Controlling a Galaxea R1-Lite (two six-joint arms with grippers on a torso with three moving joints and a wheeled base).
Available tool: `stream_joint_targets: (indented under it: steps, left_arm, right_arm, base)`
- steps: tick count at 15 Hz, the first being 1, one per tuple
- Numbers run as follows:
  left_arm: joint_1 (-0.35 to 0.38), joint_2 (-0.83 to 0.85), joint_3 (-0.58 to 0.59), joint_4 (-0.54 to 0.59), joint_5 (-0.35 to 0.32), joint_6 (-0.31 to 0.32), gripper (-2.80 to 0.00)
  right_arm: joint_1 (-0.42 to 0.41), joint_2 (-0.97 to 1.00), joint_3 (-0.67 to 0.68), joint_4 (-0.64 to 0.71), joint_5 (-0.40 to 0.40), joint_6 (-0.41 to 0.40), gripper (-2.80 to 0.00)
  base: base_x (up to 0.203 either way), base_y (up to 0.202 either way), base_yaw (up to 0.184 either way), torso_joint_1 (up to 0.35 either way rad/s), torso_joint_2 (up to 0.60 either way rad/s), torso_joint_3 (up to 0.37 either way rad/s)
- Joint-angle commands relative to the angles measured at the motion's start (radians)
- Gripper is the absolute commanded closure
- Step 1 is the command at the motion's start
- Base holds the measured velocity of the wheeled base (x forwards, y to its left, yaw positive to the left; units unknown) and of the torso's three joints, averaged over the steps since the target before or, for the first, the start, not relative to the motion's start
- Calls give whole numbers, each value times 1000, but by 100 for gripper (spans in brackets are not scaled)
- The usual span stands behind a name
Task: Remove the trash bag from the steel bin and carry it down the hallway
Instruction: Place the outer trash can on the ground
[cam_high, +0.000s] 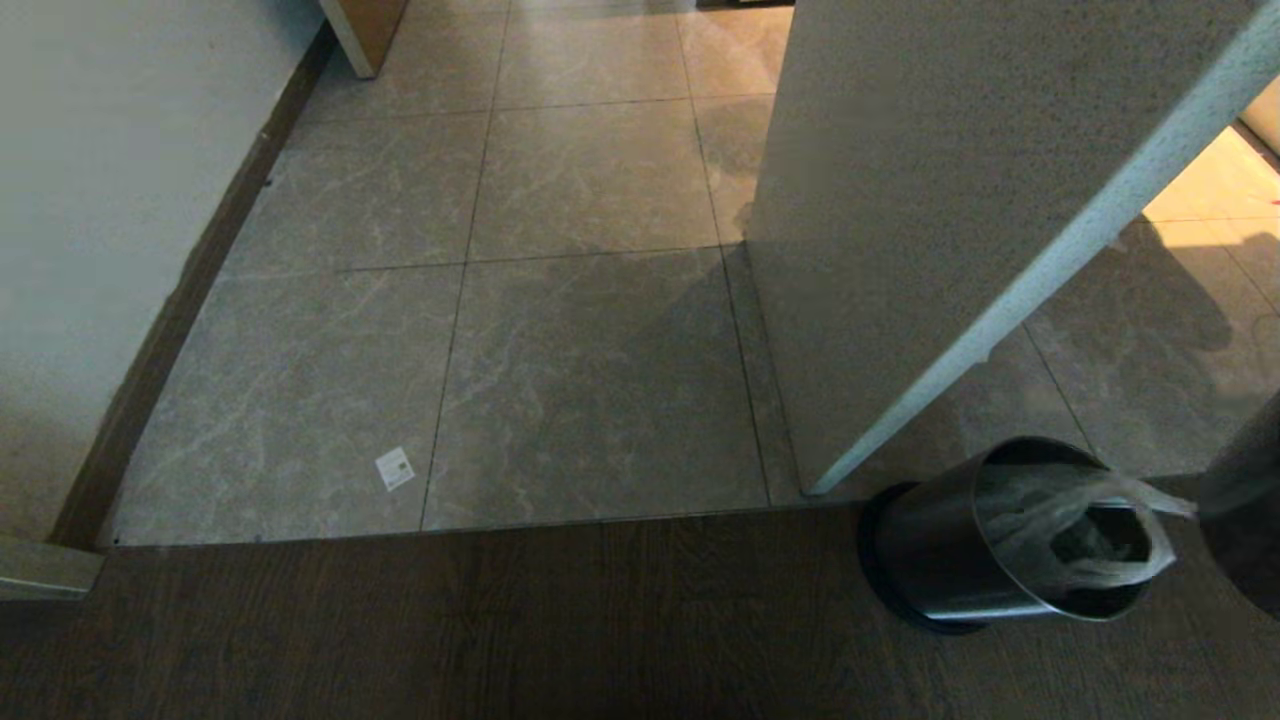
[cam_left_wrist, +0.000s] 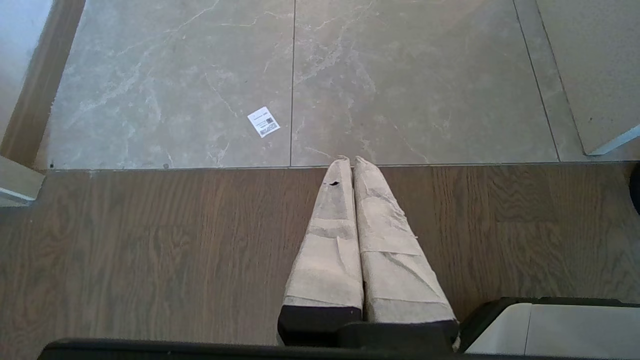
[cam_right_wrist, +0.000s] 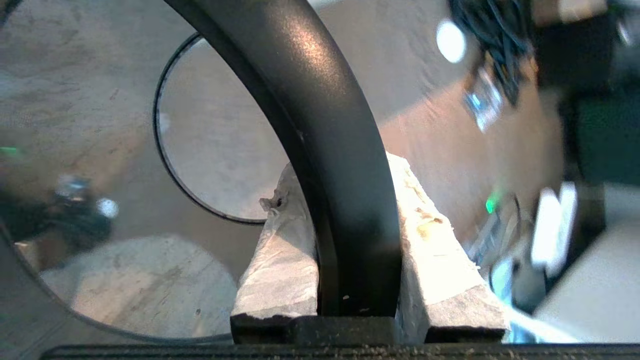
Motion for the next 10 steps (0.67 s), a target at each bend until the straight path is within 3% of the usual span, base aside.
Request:
stream_joint_targets:
  steps: [1, 5, 10]
  left_arm:
    - [0, 0, 0, 0, 1, -1, 0]
    - [0, 0, 0, 0, 1, -1, 0]
    - [0, 0, 0, 0, 1, -1, 0]
  right_arm:
    - [-60, 142, -59, 1, 1, -1, 0]
    - [-112, 351, -136, -52, 12, 26, 0]
    - [-135, 652, -151, -332, 197, 132, 0]
  base:
    - [0, 0, 0, 0, 0, 0]
    - [0, 0, 0, 0, 0, 0]
    - [0, 0, 0, 0, 0, 0]
